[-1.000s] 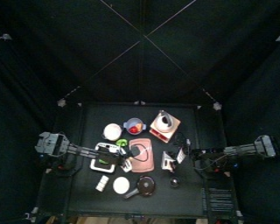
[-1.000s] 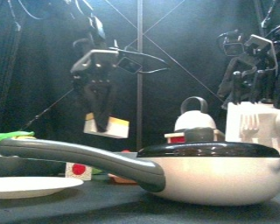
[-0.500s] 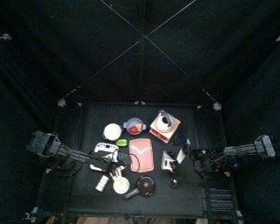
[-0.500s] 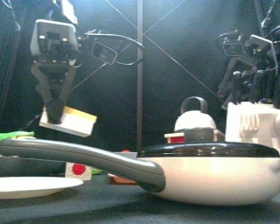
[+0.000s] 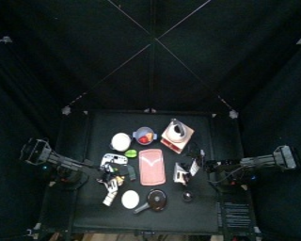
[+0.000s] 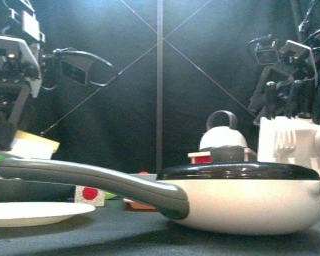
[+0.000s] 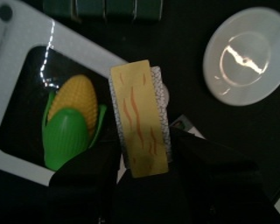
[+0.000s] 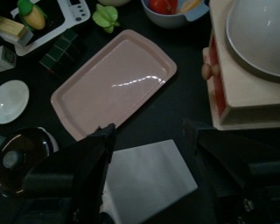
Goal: Place egg sushi on stove
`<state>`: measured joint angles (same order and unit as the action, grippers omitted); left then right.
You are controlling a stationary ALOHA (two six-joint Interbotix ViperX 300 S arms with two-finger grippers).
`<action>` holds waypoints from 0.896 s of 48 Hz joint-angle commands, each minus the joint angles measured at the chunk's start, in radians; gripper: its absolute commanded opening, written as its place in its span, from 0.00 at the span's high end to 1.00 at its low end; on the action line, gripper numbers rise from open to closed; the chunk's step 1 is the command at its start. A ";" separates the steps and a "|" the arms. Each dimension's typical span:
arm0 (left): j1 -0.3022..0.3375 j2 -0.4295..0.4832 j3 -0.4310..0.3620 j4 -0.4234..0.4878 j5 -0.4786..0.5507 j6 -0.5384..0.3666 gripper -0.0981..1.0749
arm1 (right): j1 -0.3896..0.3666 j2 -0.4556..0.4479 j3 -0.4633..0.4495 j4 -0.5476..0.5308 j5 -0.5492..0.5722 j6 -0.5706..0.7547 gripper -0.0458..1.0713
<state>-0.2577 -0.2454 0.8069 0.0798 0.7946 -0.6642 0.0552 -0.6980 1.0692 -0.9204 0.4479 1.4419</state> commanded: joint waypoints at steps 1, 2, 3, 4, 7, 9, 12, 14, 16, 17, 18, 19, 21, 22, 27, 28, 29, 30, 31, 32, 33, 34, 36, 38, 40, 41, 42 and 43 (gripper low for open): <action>-0.003 -0.015 0.014 -0.009 -0.003 0.014 0.39 | -0.005 0.002 -0.012 0.000 -0.003 0.002 0.12; -0.003 -0.015 0.018 -0.011 -0.003 0.018 0.39 | -0.006 0.002 -0.011 -0.002 -0.003 0.003 0.12; -0.003 -0.015 0.026 -0.012 -0.005 0.023 0.39 | -0.006 0.002 -0.012 -0.002 -0.003 0.003 0.12; -0.003 -0.015 0.029 -0.012 -0.006 0.025 0.39 | -0.008 0.003 -0.011 -0.002 -0.003 0.003 0.12; -0.003 -0.015 0.038 -0.014 -0.011 0.029 0.39 | -0.008 0.003 -0.011 -0.002 -0.005 0.005 0.12; -0.003 -0.015 0.041 -0.012 -0.017 0.031 0.39 | -0.009 0.003 -0.011 -0.002 -0.008 0.003 0.12; -0.003 -0.015 0.043 -0.011 -0.020 0.031 0.39 | -0.008 0.003 -0.011 -0.002 -0.008 0.003 0.12; -0.003 -0.015 0.048 -0.011 -0.020 0.032 0.39 | -0.008 0.003 -0.011 -0.002 -0.008 0.003 0.12; -0.003 -0.015 0.052 -0.011 -0.020 0.031 0.39 | -0.008 0.005 -0.011 -0.002 -0.005 0.003 0.12; -0.003 -0.015 0.057 -0.011 -0.020 0.032 0.39 | -0.008 0.005 -0.011 -0.002 -0.008 0.003 0.12; -0.003 -0.015 0.060 -0.011 -0.020 0.031 0.38 | -0.008 0.005 -0.011 -0.002 -0.008 0.003 0.12; -0.003 -0.015 0.061 -0.011 -0.020 0.031 0.38 | -0.008 0.005 -0.011 -0.002 -0.008 0.003 0.12; -0.003 -0.015 0.071 -0.012 -0.020 0.031 0.38 | -0.008 0.005 -0.011 -0.002 -0.008 0.003 0.12; -0.003 -0.015 0.074 -0.012 -0.020 0.031 0.38 | -0.008 0.005 -0.011 -0.002 -0.008 0.005 0.12; 0.005 -0.015 0.091 -0.009 -0.020 0.031 0.38 | -0.008 0.005 -0.011 -0.003 -0.005 0.003 0.12; 0.006 -0.017 0.094 -0.008 -0.020 0.031 0.38 | -0.008 0.005 -0.012 -0.003 -0.008 0.005 0.12; 0.008 -0.017 0.095 -0.006 -0.021 0.031 0.37 | -0.008 0.005 -0.012 -0.003 -0.008 0.005 0.12; 0.011 -0.017 0.097 -0.003 -0.021 0.029 0.37 | -0.008 0.005 -0.011 -0.003 -0.008 0.003 0.12; 0.015 -0.017 0.098 -0.002 -0.021 0.029 0.37 | -0.008 0.003 -0.011 -0.003 -0.008 0.003 0.12; 0.018 -0.015 0.098 0.000 -0.021 0.029 0.37 | -0.008 0.005 -0.011 -0.003 -0.008 0.003 0.12; 0.021 -0.015 0.100 0.002 -0.021 0.029 0.37 | -0.008 0.005 -0.011 -0.003 -0.008 0.003 0.12; 0.025 -0.017 0.100 0.005 -0.023 0.029 0.37 | -0.009 0.003 -0.011 -0.003 -0.008 0.003 0.12; 0.028 -0.015 0.098 0.008 -0.026 0.029 0.37 | -0.009 0.005 -0.011 -0.003 -0.008 0.003 0.12; 0.032 -0.015 0.097 0.012 -0.031 0.029 0.36 | -0.012 0.005 -0.011 -0.003 -0.008 0.003 0.12; 0.034 -0.017 0.097 0.015 -0.038 0.031 0.36 | -0.014 0.005 -0.011 -0.003 -0.008 0.005 0.12; 0.035 -0.017 0.097 0.017 -0.043 0.031 0.36 | -0.015 0.005 -0.011 -0.003 -0.008 0.003 0.12; 0.035 -0.015 0.097 0.020 -0.049 0.031 0.35 | -0.015 0.006 -0.011 -0.003 -0.008 0.005 0.12; 0.037 -0.017 0.097 0.023 -0.052 0.031 0.35 | -0.017 0.006 -0.011 -0.003 -0.008 0.005 0.12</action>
<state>-0.2301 -0.2531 0.9143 0.0890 0.7593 -0.6335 0.0445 -0.6918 1.0692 -0.9204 0.4449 1.4450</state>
